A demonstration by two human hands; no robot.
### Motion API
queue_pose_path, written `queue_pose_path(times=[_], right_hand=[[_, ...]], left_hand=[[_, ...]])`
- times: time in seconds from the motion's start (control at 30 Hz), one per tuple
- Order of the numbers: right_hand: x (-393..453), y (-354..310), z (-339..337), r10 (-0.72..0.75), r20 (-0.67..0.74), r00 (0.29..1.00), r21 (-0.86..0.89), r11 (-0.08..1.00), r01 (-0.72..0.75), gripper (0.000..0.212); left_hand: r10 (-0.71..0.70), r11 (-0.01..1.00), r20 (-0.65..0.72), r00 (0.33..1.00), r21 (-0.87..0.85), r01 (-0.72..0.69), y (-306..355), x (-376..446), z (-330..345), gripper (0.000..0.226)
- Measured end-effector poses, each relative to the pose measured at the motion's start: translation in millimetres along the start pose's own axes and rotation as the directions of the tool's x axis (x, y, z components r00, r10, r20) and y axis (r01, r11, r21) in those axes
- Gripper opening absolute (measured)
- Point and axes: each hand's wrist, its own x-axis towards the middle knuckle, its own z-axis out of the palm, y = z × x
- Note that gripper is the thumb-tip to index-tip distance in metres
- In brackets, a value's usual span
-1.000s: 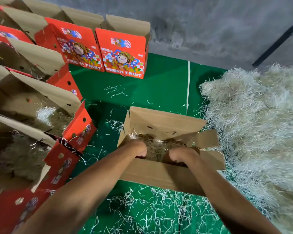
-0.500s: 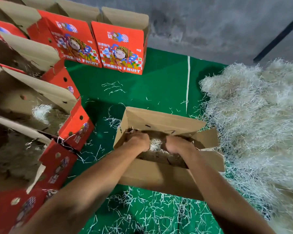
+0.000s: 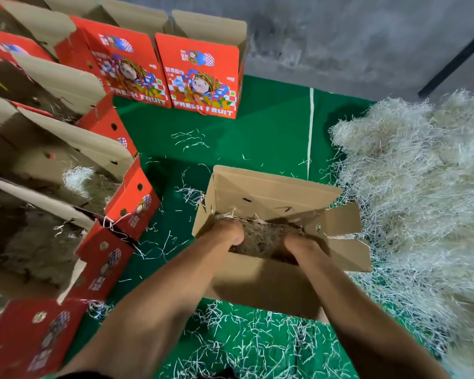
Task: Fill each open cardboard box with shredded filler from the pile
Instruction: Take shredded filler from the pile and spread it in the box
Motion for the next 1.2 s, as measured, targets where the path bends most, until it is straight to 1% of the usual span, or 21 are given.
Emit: queue_pose_path(times=[0.03, 0.07, 0.1, 0.13, 0.17, 0.23, 0.3, 0.4, 0.43, 0.47, 0.53, 0.6, 0.7, 0.77, 0.83, 0.9, 0.93, 1.0, 1.1, 1.17, 1.2], right_hand=[[-2.5, 0.2, -1.5, -0.010, 0.057, 0.998, 0.028, 1.000, 0.009, 0.035], [-2.1, -0.4, -3.9, -0.016, 0.085, 0.996, 0.014, 1.000, 0.015, 0.036], [-2.2, -1.4, -6.4, -0.018, 0.091, 0.996, -0.002, 1.000, 0.018, 0.036], [-2.5, -3.3, -8.9, -0.013, 0.070, 0.997, -0.064, 0.998, 0.018, 0.036], [-1.2, -6.5, -11.7, 0.000, 0.023, 1.000, -0.135, 0.991, 0.003, 0.034], [3.3, -12.8, -12.3, 0.015, -0.084, 0.996, -0.254, 0.967, -0.036, 0.035], [0.1, -19.3, -6.9, -0.009, -0.124, 0.992, -0.291, 0.956, -0.028, 0.036], [-11.5, -18.9, 12.9, -0.062, 0.007, 0.998, -0.364, 0.929, 0.060, 0.037], [-15.1, -11.1, 15.5, -0.052, 0.045, 0.998, -0.352, 0.934, 0.065, 0.036], [-20.1, -6.1, 16.4, -0.033, 0.032, 0.999, -0.294, 0.955, 0.041, 0.035], [-27.9, 0.1, 9.4, 0.014, -0.034, 0.999, -0.108, 0.994, -0.018, 0.036], [-36.6, -4.6, -3.6, -0.017, -0.105, 0.994, -0.102, 0.995, 0.007, 0.037], [-62.8, -15.8, -21.1, -0.104, -0.325, 0.940, -0.128, 0.990, 0.065, 0.028], [-83.1, -9.3, -25.7, -0.171, -0.439, 0.882, -0.151, 0.982, 0.115, 0.028], [-96.4, 4.7, -23.0, -0.244, -0.558, 0.793, -0.208, 0.966, 0.151, 0.034], [-106.5, 20.5, -21.2, -0.256, -0.687, 0.679, -0.211, 0.966, 0.151, 0.045], [-109.6, 28.9, -20.1, -0.247, -0.733, 0.634, -0.215, 0.968, 0.129, 0.051], [-116.8, 47.5, -16.7, -0.167, -0.775, 0.609, -0.182, 0.983, 0.037, 0.066], [-129.5, 65.4, -8.4, 0.076, -0.746, 0.661, 0.050, 0.997, -0.059, 0.088], [-138.7, 66.0, -1.4, 0.113, -0.713, 0.692, 0.148, 0.989, -0.010, 0.091], [-143.0, 64.7, 2.0, 0.103, -0.712, 0.695, 0.171, 0.985, 0.029, 0.089]], left_hand=[[-0.001, 1.000, 0.001, 1.000, -0.003, 0.001, -2.4, 2.9, 0.3, 0.042], [-0.059, 0.997, 0.015, 0.998, -0.050, 0.059, -0.5, 1.0, -1.4, 0.043], [-0.047, 0.999, 0.014, 0.999, -0.017, 0.047, -1.7, 0.0, -3.0, 0.043], [-0.025, 1.000, 0.017, 1.000, -0.004, 0.025, -0.8, -1.1, -5.1, 0.042], [0.040, 0.999, 0.007, 0.999, 0.024, -0.040, 0.5, 1.9, -4.7, 0.042], [0.080, 0.996, 0.036, 0.996, 0.047, -0.082, 6.7, -2.5, -6.0, 0.043], [0.069, 0.988, 0.109, 0.992, 0.127, -0.083, 6.3, -7.8, 2.3, 0.044], [0.043, 0.982, 0.238, 0.970, 0.170, -0.085, 2.8, -11.8, 11.2, 0.040], [0.047, 0.985, 0.242, 0.969, 0.149, -0.085, 2.3, -12.7, 9.7, 0.040], [0.077, 0.984, 0.234, 0.969, 0.137, -0.112, 1.2, -15.0, 5.7, 0.042], [0.106, 0.994, 0.156, 0.982, 0.025, -0.111, -0.3, -23.8, -5.3, 0.047], [0.162, 0.987, 0.064, 0.985, -0.004, -0.162, -1.1, -38.3, -12.9, 0.042], [0.231, 0.963, -0.063, 0.971, -0.126, -0.237, -2.7, -62.9, -18.4, 0.028], [0.299, 0.928, -0.178, 0.937, -0.174, -0.329, -3.2, -80.4, -18.5, 0.022], [0.346, 0.911, -0.296, 0.890, -0.122, -0.394, -3.9, -98.6, -16.3, 0.015], [0.357, 0.910, -0.377, 0.855, -0.064, -0.409, -5.8, -118.0, -10.8, 0.010], [0.368, 0.909, -0.388, 0.845, -0.043, -0.415, -7.7, -127.3, -7.3, 0.009], [0.420, 0.879, -0.339, 0.842, -0.077, -0.470, -12.2, -144.0, 2.3, 0.016], [0.526, 0.816, -0.210, 0.824, -0.149, -0.559, -18.3, -168.2, 15.5, 0.044], [0.576, 0.795, -0.194, 0.794, -0.092, -0.599, -17.9, -181.7, 23.2, 0.068], [0.591, 0.789, -0.201, 0.781, -0.056, -0.612, -16.6, -186.2, 27.2, 0.075]])
